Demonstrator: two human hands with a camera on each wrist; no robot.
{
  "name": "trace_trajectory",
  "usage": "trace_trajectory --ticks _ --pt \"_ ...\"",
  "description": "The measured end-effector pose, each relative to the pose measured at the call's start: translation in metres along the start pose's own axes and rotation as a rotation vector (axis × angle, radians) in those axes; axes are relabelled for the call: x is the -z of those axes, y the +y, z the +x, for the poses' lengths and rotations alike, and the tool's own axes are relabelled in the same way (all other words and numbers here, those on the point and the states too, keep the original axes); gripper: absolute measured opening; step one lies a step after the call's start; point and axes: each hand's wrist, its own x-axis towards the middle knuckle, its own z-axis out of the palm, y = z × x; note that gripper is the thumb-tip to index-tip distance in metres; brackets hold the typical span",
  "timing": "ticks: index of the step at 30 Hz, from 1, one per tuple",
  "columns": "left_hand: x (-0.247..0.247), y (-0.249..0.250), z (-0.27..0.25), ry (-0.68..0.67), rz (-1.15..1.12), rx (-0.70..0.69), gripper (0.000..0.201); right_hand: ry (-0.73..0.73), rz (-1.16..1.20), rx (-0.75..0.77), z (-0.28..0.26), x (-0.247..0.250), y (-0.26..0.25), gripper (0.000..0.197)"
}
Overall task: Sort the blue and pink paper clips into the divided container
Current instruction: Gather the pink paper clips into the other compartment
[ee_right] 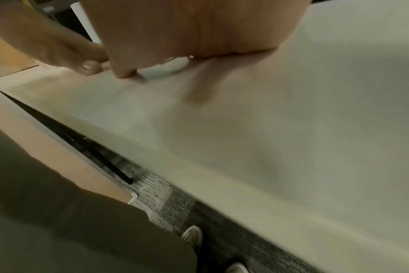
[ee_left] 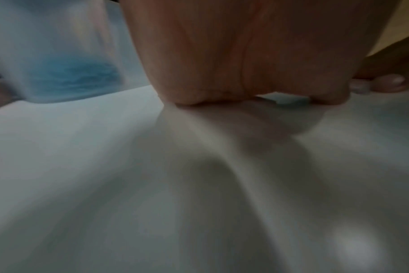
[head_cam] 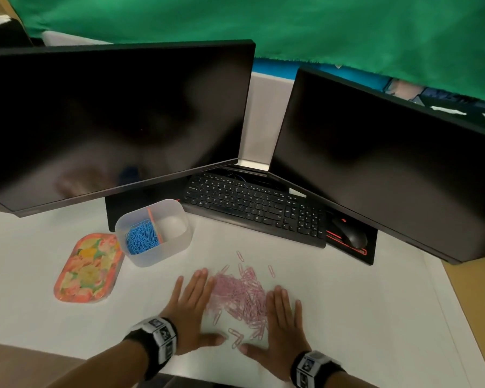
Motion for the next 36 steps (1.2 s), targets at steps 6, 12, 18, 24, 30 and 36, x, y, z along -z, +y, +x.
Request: trace_trajectory --ticks 6,12,18,24,30,36 --pt "0.008 0.027 0.021 0.045 0.034 -0.060 0.117 0.026 0.028 0.068 0.018 0.020 -0.015 0.134" --pt "0.027 0.031 0.019 0.212 0.048 -0.103 0.119 0.001 0.081 0.149 0.025 0.058 -0.012 0.132" --pt "0.040 0.041 0.033 0.223 -0.154 -0.082 0.079 0.031 0.153 0.252 0.057 0.076 -0.025 0.081" --pt "0.053 0.048 0.041 0.278 -0.212 -0.050 0.032 0.057 0.218 0.238 0.066 0.083 -0.029 0.034" --pt "0.052 0.047 0.046 0.256 -0.179 -0.015 0.029 0.033 0.162 0.199 0.067 0.086 -0.025 0.026" --pt "0.053 0.038 0.043 0.256 -0.255 0.003 0.034 0.001 0.120 0.200 0.063 0.091 -0.020 0.028"
